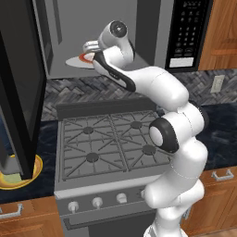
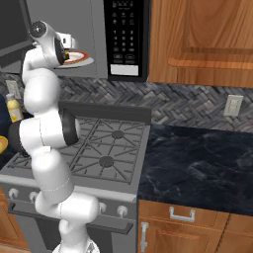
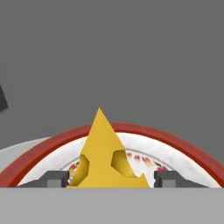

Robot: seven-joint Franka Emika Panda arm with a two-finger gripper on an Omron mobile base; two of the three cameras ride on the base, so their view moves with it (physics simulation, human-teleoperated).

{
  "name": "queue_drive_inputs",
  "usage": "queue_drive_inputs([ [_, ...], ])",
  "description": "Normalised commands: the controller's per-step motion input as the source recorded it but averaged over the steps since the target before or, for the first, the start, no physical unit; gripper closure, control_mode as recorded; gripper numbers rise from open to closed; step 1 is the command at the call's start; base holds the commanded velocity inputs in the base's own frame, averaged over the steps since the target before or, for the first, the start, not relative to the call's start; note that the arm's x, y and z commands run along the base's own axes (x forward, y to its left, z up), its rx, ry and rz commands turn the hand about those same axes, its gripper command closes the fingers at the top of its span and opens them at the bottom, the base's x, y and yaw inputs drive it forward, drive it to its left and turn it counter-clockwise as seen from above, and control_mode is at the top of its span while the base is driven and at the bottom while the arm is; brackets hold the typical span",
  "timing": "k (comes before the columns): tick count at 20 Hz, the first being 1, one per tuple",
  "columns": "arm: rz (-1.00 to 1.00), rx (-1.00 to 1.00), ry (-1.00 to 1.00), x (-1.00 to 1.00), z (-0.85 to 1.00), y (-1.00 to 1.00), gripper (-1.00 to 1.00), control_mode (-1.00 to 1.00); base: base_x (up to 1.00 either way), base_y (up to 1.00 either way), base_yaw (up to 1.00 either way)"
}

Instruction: Pick the cheese from the counter and place it in the microwave.

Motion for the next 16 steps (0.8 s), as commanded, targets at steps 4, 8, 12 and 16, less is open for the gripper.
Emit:
queue_drive_inputs([
  [4, -0.11, 0.0, -0.01, 0.0, 0.0, 0.0, -1.0, -1.0, 0.0, 0.0, 0.0],
  [8, -0.06, 0.0, -0.07, 0.0, 0.07, 0.0, -1.0, -1.0, 0.0, 0.0, 0.0],
  [12, -0.03, 0.01, -0.1, -0.27, 0.3, 0.0, -1.0, -1.0, 0.0, 0.0, 0.0],
  [16, -0.06, 0.05, -0.06, -0.99, 0.12, 0.0, -1.0, -1.0, 0.0, 0.0, 0.0],
])
